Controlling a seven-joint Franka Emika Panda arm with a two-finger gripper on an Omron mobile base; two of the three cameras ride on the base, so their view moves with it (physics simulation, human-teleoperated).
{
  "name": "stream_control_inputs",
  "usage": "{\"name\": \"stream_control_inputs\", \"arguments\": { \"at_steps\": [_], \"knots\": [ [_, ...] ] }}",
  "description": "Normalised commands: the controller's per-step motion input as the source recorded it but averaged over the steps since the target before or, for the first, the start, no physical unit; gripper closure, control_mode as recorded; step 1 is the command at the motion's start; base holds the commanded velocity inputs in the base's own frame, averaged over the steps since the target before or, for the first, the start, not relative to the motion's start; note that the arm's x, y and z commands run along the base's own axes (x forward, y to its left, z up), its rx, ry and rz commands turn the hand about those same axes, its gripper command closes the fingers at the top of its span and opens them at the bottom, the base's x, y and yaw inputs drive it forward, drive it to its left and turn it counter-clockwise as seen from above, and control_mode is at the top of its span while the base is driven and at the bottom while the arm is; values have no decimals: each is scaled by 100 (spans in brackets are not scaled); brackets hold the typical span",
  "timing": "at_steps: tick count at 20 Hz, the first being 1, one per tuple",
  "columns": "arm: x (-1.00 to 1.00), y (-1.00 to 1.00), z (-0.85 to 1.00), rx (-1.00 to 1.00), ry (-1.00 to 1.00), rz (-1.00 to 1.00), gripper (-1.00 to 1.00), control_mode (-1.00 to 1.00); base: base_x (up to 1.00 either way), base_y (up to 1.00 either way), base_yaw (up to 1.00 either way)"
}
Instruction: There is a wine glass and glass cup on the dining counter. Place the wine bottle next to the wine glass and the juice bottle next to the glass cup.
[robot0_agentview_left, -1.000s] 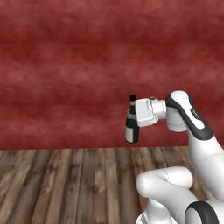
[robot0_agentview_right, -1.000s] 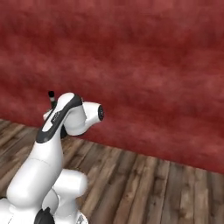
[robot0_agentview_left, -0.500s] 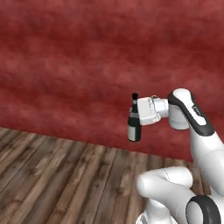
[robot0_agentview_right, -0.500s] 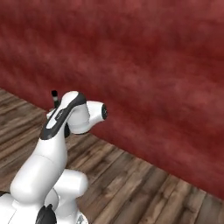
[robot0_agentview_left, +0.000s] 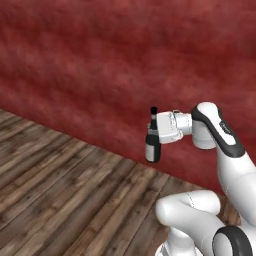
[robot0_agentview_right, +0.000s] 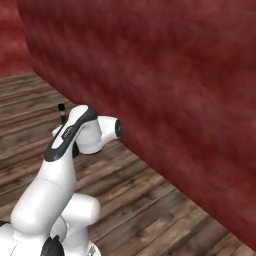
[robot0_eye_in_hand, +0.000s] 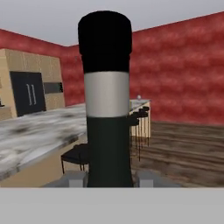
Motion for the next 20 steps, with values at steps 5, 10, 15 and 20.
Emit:
{"name": "stream_control_inputs", "arguments": {
  "at_steps": [5, 10, 15, 20],
  "knots": [
    [0, 0, 0, 0, 0, 0, 100, 100, 60, 0, 42],
    [0, 0, 0, 0, 0, 0, 100, 100, 65, 0, 39],
    [0, 0, 0, 0, 0, 0, 100, 100, 65, 0, 38],
    [0, 0, 0, 0, 0, 0, 100, 100, 70, 0, 33]
  ]
}}
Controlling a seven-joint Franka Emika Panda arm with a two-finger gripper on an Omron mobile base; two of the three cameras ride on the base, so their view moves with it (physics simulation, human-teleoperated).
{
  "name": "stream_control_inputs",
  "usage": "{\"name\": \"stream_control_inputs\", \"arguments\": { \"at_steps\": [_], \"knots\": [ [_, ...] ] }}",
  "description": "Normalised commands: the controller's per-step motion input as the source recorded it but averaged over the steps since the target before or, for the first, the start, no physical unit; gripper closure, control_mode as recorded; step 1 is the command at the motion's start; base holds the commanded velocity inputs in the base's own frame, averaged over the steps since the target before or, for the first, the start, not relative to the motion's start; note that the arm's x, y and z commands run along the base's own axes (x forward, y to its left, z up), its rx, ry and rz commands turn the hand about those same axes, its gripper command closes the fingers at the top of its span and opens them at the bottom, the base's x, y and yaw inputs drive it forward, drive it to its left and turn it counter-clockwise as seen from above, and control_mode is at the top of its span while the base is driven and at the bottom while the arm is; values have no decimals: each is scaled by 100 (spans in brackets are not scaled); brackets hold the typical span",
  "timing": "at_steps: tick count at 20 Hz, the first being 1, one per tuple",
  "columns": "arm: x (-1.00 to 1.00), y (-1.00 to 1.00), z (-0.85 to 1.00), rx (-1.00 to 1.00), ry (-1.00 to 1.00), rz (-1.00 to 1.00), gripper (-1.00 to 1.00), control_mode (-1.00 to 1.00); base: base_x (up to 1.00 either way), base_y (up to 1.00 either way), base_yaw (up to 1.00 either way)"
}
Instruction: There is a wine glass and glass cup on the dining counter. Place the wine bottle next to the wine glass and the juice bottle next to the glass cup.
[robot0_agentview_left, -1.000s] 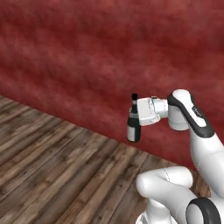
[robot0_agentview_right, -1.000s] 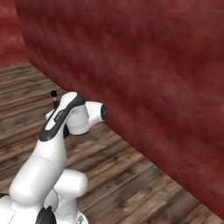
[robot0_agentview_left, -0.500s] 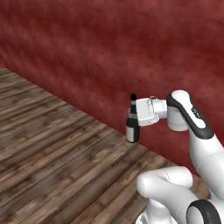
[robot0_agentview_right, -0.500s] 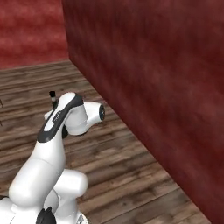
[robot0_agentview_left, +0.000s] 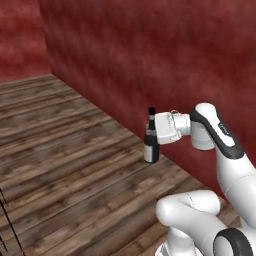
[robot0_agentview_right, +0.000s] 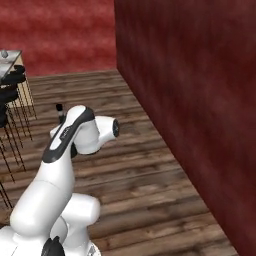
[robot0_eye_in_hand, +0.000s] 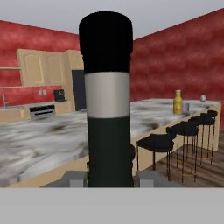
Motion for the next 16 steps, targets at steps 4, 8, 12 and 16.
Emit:
{"name": "stream_control_inputs", "arguments": {
  "at_steps": [4, 8, 12, 16],
  "knots": [
    [0, 0, 0, 0, 0, 0, 100, 100, 82, 1, 21],
    [0, 0, 0, 0, 0, 0, 100, 100, 89, 1, 15],
    [0, 0, 0, 0, 0, 0, 100, 100, 89, 4, 14],
    [0, 0, 0, 0, 0, 0, 100, 100, 89, 6, 14]
  ]
}}
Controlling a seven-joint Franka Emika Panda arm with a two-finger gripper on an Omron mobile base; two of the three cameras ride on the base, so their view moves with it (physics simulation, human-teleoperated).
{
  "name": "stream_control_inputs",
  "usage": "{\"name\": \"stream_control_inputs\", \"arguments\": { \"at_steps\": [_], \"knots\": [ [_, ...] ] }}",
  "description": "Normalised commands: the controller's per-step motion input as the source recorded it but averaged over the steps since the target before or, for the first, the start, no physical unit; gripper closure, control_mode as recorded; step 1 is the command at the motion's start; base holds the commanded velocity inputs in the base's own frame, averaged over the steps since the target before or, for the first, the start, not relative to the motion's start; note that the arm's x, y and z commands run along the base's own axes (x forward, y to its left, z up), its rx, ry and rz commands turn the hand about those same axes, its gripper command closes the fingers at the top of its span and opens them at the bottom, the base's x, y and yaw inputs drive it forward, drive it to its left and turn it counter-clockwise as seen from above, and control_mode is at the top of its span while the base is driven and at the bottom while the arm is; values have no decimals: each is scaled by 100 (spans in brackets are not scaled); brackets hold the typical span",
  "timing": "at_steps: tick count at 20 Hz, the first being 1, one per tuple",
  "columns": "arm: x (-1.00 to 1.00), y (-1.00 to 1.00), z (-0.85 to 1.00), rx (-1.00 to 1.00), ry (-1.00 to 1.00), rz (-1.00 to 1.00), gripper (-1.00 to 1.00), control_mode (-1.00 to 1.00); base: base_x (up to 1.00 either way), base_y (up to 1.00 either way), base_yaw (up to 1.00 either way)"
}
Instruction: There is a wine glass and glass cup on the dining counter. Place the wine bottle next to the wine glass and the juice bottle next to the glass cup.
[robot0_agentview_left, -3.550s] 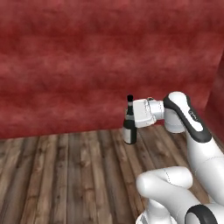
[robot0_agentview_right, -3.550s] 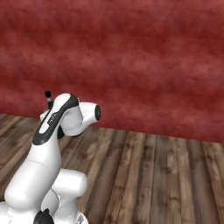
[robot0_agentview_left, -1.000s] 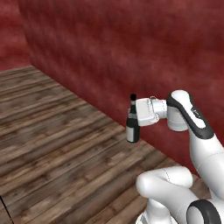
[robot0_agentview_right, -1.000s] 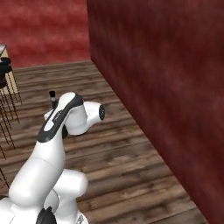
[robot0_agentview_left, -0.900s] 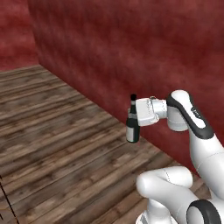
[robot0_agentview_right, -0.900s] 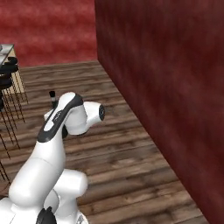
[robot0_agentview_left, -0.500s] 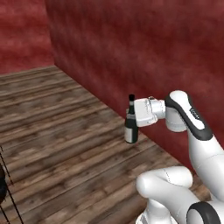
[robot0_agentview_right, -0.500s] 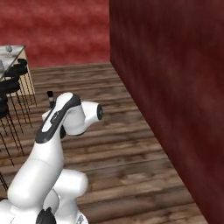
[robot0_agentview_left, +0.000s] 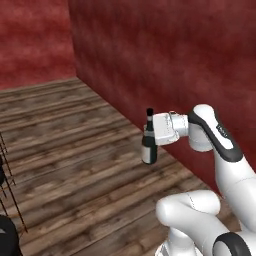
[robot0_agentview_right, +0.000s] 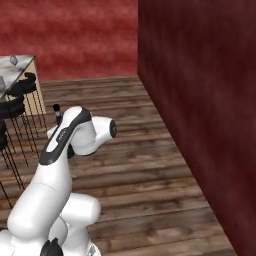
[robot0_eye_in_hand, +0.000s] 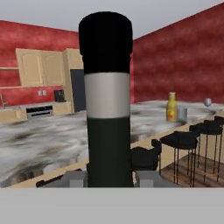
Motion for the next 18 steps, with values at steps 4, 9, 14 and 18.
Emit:
{"name": "stream_control_inputs", "arguments": {
  "at_steps": [4, 9, 14, 18],
  "knots": [
    [0, 0, 0, 0, 0, 0, 100, 100, 91, 6, 9],
    [0, 0, 0, 0, 0, 0, 100, 100, 94, 5, 1],
    [0, 0, 0, 0, 0, 0, 100, 100, 94, 4, 0],
    [0, 0, 0, 0, 0, 0, 100, 100, 94, 3, 0]
  ]
}}
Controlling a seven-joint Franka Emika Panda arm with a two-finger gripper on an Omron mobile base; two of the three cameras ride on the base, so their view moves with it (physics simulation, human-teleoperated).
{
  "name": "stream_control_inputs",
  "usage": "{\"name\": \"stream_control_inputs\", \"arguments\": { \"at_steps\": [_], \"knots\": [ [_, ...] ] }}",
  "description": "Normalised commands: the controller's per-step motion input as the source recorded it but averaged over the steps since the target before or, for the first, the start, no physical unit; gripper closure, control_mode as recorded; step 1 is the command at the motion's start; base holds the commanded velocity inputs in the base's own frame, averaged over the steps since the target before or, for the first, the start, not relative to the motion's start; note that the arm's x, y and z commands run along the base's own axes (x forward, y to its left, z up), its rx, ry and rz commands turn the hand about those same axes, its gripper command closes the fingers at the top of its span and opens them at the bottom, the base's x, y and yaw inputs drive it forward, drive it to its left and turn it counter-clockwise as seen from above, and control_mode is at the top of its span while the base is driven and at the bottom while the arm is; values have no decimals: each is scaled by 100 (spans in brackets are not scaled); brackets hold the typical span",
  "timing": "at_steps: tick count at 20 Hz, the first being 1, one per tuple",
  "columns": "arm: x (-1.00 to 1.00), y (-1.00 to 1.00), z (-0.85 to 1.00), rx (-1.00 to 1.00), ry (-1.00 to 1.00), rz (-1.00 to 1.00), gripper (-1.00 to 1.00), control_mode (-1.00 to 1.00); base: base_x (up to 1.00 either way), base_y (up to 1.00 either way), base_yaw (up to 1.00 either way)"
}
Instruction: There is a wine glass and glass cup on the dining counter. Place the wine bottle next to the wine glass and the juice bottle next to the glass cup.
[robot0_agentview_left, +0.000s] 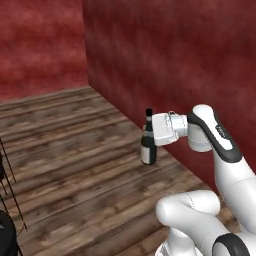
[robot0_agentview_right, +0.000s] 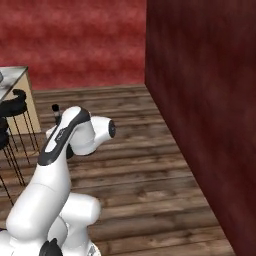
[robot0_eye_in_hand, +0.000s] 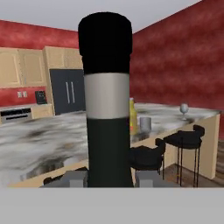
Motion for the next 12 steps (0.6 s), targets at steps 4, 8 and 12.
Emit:
{"name": "stream_control_inputs", "arguments": {
  "at_steps": [4, 8, 12],
  "knots": [
    [0, 0, 0, 0, 0, 0, 100, 100, 94, 3, 0],
    [0, 0, 0, 0, 0, 0, 100, 100, 94, 3, 0],
    [0, 0, 0, 0, 0, 0, 100, 100, 94, 2, 0]
  ]
}}
